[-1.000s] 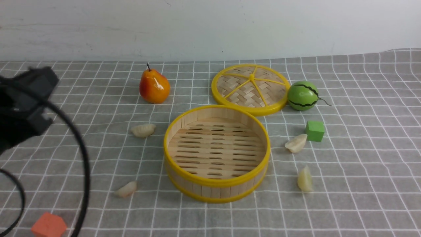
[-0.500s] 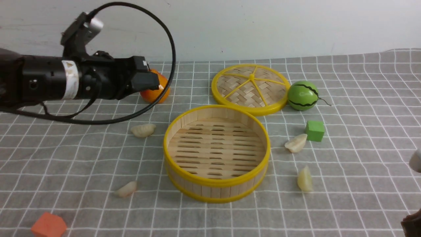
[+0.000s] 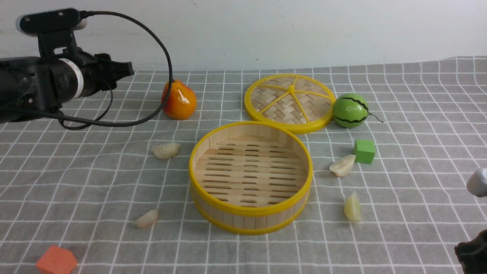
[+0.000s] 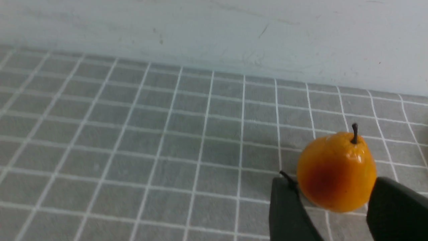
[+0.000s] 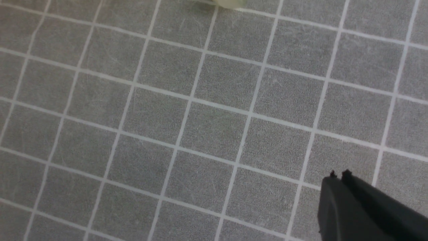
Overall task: Put the dumplings into the steamer on the table with the grey tablecloth.
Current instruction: 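Reach for and grasp a dumpling on the table with the left gripper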
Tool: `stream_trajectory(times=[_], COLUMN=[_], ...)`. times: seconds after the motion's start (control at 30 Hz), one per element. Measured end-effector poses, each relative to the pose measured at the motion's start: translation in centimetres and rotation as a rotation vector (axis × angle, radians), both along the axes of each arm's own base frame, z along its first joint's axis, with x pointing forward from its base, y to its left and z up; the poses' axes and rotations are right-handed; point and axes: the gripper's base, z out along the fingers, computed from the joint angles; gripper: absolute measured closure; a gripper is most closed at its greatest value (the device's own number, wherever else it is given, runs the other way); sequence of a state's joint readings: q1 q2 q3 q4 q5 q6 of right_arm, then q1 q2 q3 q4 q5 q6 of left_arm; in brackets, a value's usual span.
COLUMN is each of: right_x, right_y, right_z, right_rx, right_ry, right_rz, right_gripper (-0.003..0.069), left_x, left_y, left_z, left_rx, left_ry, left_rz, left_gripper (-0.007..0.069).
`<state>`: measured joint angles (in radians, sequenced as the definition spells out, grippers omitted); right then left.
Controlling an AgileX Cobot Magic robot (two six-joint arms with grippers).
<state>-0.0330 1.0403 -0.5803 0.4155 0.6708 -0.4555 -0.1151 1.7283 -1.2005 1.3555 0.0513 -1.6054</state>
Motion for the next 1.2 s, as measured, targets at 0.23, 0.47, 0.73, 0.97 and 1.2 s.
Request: stream_trajectory(times=[0.23,0.47,0.73,0.97,1.2], right_x=[0.1,0.2,0.3,0.4,0.4], right_y=[0.1,0.3,0.5,0.7,1.0], right_z=[0.1,0.2,0.4,0.5,0.6], right_rx=[0.030,0.065,0.106,0.123,0.157], right_ry=[-0.014,-0.020,-0.024,-0.035,-0.047], right_rz=[-0.018,-0.033,-0.050,-0.037,-0.016], right_gripper=[0.0659,0.0657,0.0655,0.0650,0.0645], left_x=[0.1,-0.4,2.8,4.7,6.0], left_y=[2.0,-1.4,-4.2,-4.8,-5.0], left_z=[-2.5,-2.2,-2.5,-6.7,-10.7], left_rx=[0.342,0.188,0.250,0.395,0.544], left_ry=[0.275,0.553,0.433,0.406,0.369], left_rz=[0.261,-0.103,-0.377,-0.489,-0.601], left_gripper=[0.0482,0.0638,0.0433,0.0122,0.0128])
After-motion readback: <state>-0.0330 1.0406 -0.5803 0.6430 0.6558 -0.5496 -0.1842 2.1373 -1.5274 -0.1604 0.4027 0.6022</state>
